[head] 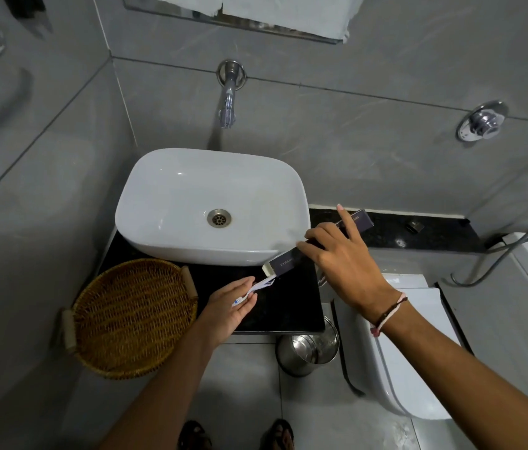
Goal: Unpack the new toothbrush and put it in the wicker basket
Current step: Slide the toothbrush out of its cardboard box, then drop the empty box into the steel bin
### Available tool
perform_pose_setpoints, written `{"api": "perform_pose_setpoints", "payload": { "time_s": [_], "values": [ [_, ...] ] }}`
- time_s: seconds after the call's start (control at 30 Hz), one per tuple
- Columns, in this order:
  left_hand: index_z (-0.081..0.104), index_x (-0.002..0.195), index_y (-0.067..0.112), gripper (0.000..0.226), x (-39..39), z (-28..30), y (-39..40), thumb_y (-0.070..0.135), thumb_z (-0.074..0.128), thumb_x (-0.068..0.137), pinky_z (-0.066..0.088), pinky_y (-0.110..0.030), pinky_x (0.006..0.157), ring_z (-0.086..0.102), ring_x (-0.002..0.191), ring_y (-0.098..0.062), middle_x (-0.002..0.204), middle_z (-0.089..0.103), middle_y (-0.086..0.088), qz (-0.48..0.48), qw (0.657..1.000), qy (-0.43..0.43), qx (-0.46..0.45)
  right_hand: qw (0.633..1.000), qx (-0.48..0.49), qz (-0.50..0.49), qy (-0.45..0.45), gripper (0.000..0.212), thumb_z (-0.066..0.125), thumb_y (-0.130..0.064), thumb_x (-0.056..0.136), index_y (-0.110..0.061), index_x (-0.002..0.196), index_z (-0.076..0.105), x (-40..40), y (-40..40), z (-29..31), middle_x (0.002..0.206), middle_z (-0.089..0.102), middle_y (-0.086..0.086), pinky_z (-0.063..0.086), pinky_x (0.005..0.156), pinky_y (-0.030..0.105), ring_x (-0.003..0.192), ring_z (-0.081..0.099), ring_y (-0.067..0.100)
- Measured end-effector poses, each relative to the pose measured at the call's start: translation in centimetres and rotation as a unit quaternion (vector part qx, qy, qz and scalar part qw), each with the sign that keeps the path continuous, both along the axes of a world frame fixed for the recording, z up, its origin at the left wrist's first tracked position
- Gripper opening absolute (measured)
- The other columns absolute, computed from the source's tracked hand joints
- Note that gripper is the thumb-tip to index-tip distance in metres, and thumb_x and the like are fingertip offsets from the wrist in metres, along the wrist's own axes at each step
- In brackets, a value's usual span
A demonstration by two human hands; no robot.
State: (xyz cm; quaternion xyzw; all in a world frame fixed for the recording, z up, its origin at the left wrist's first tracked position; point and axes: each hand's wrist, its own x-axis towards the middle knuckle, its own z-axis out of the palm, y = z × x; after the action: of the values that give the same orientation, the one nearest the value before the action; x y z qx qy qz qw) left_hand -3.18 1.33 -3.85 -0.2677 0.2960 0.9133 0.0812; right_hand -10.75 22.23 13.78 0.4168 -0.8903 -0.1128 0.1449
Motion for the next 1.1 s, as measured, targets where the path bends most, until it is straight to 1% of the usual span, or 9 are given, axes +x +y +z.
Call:
{"api": "perform_pose_setpoints", "payload": {
  "time_s": [0.1,0.2,0.4,0.57,0.63,0.77,0.93,1.03,1.1],
  "values": [
    [0.082,0.095,0.007,0.024,0.1,-0.4,-0.2,0.013,0.081,0.072,0.061,-0.022,0.077,0.078,0.093,-0.018,0.112,0.071,-0.016,-0.001,1.0,-0.001,-0.02,1.0,-0.009,-0.018,-0.021,0.049,0.076,-0.006,0.073,-0.017,0.12,0.064,0.5,0.3,-0.4,0.114,0.065,0.009,0.021,0.12,0.065,0.114,0.058,0.032],
    [0.083,0.092,0.007,0.011,0.1,-0.5,-0.3,0.006,0.075,0.084,0.061,-0.021,0.076,0.078,0.092,-0.014,0.1,0.079,-0.01,0.001,0.999,-0.008,-0.054,0.998,-0.024,-0.043,-0.025,0.047,0.066,-0.003,0.075,-0.015,0.121,0.065,1.2,0.9,-1.1,0.113,0.067,0.01,0.026,0.118,0.065,0.113,0.061,0.032],
    [0.078,0.078,0.0,0.011,-0.3,-0.3,0.3,-0.008,0.072,0.082,0.061,-0.017,0.068,0.079,0.082,-0.017,0.08,0.081,-0.01,0.013,0.987,-0.025,-0.157,0.975,-0.049,-0.202,-0.077,0.049,0.068,0.002,0.078,-0.017,0.123,0.063,3.2,5.1,-3.5,0.119,0.066,0.006,0.033,0.117,0.053,0.113,0.061,0.031],
    [0.073,0.081,-0.004,0.008,-0.8,0.6,2.1,-0.012,0.073,0.079,0.063,-0.021,0.067,0.075,0.08,-0.023,0.084,0.076,-0.017,0.014,0.979,-0.043,-0.201,0.927,-0.119,-0.328,-0.136,0.041,0.069,-0.006,0.078,-0.015,0.116,0.058,5.0,10.3,-6.9,0.104,0.068,0.01,0.053,0.08,0.042,0.09,0.064,0.036],
    [0.072,0.083,-0.004,0.009,-1.2,1.0,3.4,-0.012,0.072,0.08,0.064,-0.022,0.067,0.074,0.083,-0.026,0.088,0.074,-0.019,0.007,0.976,-0.05,-0.213,0.891,-0.146,-0.387,-0.187,0.05,0.071,-0.015,0.078,-0.017,0.124,0.05,5.0,12.6,-9.2,0.109,0.066,0.01,0.054,0.07,0.042,0.092,0.064,0.037],
    [0.073,0.085,-0.001,0.01,-2.8,1.5,6.5,-0.01,0.073,0.08,0.065,-0.024,0.072,0.074,0.089,-0.028,0.091,0.073,-0.021,-0.009,0.969,-0.043,-0.245,0.771,-0.277,-0.481,-0.314,0.07,0.081,-0.016,0.069,-0.018,0.127,0.043,3.6,16.9,-15.4,0.113,0.068,0.013,0.058,0.078,0.046,0.097,0.066,0.04],
    [0.077,0.089,0.002,0.013,-6.6,1.1,10.9,-0.003,0.078,0.078,0.064,-0.028,0.082,0.074,0.09,-0.029,0.096,0.074,-0.025,-0.003,0.94,-0.008,-0.34,0.601,-0.407,-0.558,-0.402,0.047,0.086,-0.011,0.066,-0.011,0.108,0.064,0.4,20.7,-24.7,0.088,0.073,0.01,0.048,0.075,0.025,0.09,0.073,0.033],
    [0.08,0.087,0.009,0.014,-9.4,0.5,13.0,0.001,0.082,0.076,0.063,-0.024,0.079,0.071,0.087,-0.029,0.093,0.074,-0.027,-0.008,0.915,0.022,-0.403,0.543,-0.434,-0.58,-0.425,0.044,0.087,-0.015,0.069,-0.008,0.109,0.069,-1.8,21.4,-29.8,0.1,0.077,0.013,0.046,0.079,0.022,0.098,0.072,0.029],
    [0.08,0.087,0.011,0.015,-11.0,-0.1,14.0,0.002,0.083,0.075,0.062,-0.032,0.082,0.065,0.081,-0.027,0.085,0.072,-0.023,-0.003,0.895,0.031,-0.445,0.537,-0.429,-0.581,-0.435,0.046,0.089,-0.022,0.069,-0.009,0.109,0.071,-3.3,21.6,-32.9,0.102,0.077,0.012,0.052,0.081,0.025,0.099,0.072,0.028]
  ]
}}
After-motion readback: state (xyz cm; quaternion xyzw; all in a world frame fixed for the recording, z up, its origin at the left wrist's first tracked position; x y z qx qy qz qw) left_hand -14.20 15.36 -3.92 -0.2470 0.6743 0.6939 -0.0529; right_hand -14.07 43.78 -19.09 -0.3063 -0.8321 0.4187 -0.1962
